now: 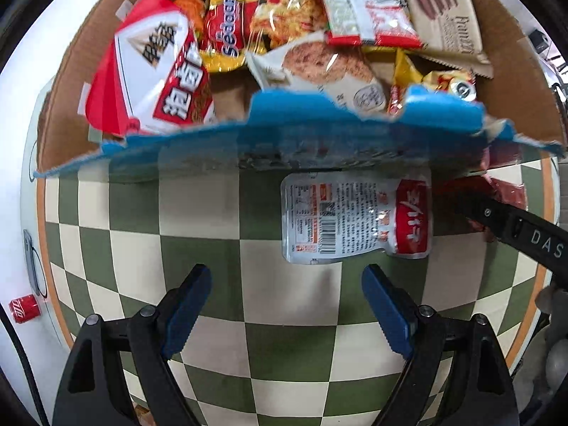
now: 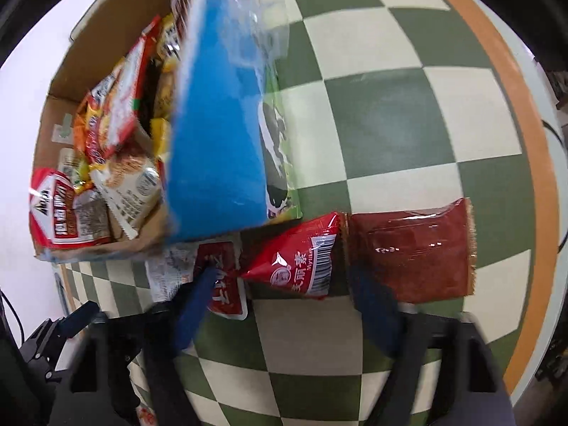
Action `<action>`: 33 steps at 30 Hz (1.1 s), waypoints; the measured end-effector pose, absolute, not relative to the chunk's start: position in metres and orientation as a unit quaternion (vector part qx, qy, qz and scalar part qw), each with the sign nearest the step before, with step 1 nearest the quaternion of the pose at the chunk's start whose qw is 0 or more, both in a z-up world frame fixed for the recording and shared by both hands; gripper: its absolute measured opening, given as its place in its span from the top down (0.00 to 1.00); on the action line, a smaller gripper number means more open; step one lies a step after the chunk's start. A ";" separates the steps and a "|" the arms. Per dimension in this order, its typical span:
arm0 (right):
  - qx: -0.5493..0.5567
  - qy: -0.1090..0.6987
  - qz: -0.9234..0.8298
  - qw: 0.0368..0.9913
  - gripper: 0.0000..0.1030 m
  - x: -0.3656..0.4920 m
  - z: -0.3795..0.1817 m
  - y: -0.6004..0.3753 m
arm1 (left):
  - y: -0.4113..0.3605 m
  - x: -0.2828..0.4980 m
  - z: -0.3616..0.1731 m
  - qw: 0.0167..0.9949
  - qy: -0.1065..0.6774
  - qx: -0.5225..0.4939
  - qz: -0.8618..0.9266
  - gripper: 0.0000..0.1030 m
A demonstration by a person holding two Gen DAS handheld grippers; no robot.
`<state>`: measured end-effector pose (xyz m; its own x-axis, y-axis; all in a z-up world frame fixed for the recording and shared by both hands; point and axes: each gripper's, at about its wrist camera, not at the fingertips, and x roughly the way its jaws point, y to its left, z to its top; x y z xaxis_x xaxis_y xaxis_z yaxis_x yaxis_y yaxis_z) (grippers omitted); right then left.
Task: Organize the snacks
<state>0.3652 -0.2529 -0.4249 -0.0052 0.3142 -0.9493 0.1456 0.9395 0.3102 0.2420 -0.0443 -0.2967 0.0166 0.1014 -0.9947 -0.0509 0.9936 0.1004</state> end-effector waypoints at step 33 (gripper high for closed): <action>0.271 0.697 -0.002 0.664 0.27 0.329 -0.400 -0.344 | -0.122 0.184 -0.275 0.697 0.716 -0.036 -0.009 0.16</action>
<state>0.3290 -0.3443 -0.4005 0.0294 0.3737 -0.9271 0.3801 0.8536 0.3562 0.1838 -0.1218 -0.2751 -0.0260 -0.0651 -0.9975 -0.0393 0.9972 -0.0641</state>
